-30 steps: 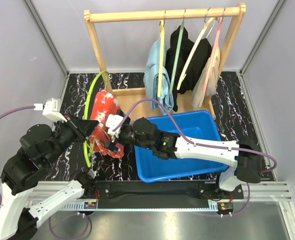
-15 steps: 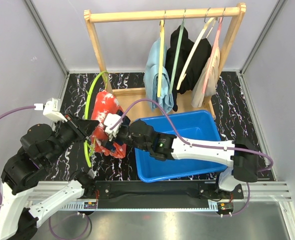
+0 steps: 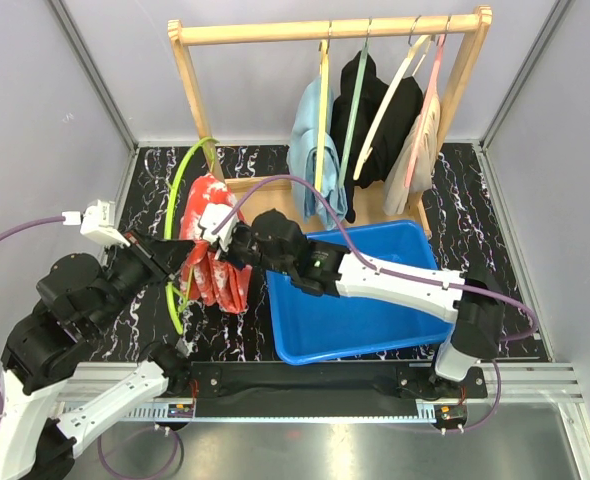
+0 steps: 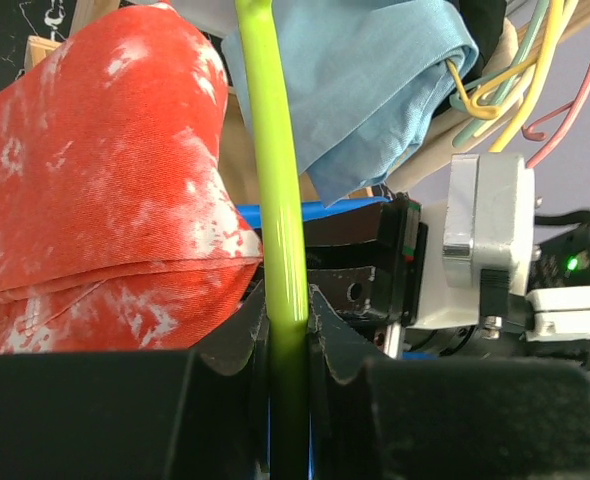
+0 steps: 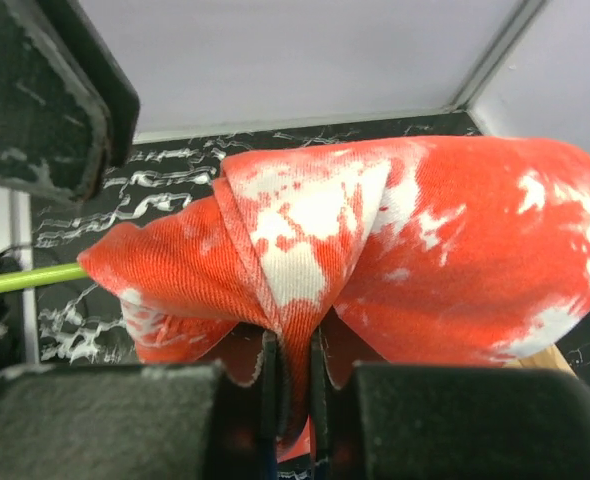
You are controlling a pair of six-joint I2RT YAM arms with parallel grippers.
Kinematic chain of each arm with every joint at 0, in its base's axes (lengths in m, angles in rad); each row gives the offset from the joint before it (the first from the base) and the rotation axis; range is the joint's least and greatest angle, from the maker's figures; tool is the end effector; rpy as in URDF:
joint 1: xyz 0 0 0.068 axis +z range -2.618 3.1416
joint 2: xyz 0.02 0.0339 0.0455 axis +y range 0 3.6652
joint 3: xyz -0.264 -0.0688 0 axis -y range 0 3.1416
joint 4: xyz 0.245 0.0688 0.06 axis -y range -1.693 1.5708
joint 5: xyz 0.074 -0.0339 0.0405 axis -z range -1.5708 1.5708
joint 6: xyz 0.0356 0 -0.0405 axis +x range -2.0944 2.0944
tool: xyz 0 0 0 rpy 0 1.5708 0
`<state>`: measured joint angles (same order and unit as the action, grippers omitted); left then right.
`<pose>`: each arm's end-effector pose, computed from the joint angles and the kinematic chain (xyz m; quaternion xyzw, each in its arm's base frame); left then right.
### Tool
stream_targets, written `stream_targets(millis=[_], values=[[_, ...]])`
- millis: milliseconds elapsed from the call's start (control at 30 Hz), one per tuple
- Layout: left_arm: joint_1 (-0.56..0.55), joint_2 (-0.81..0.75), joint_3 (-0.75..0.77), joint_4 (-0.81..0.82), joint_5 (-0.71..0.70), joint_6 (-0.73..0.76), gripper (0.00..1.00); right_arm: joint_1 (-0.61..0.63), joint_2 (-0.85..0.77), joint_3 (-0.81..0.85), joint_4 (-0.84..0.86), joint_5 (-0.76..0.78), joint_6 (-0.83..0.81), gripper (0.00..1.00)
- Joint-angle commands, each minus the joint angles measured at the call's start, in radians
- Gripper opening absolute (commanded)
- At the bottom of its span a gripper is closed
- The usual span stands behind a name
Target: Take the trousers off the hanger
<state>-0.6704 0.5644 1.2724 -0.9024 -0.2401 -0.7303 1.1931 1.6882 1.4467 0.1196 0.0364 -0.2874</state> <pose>0.0449 -0.0248 0.4386 -0.0990 0.7642 -0.3357 0.5418 0.1531 0.3824 0.3620 -0.4961 0.5609 0.2777 0.6018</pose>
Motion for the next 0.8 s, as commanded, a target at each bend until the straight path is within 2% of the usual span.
stream_targets(millis=[0,100,300,633,767], values=[[-0.004,-0.04,0.016,0.152,-0.068,0.023,0.0,-0.064,-0.076,0.153,-0.067,-0.109,-0.073,0.0],[-0.003,-0.038,-0.007,0.126,-0.108,0.029,0.0,-0.115,-0.128,0.231,-0.113,-0.286,-0.065,0.0],[-0.003,-0.034,-0.051,0.106,-0.174,0.038,0.0,-0.19,-0.185,0.404,-0.238,-0.456,-0.038,0.0],[-0.003,-0.006,-0.116,0.108,-0.183,0.049,0.0,-0.194,-0.162,0.679,-0.42,-0.544,-0.079,0.0],[-0.003,-0.015,-0.136,0.097,-0.202,0.052,0.0,-0.201,-0.139,0.797,-0.549,-0.59,-0.122,0.0]])
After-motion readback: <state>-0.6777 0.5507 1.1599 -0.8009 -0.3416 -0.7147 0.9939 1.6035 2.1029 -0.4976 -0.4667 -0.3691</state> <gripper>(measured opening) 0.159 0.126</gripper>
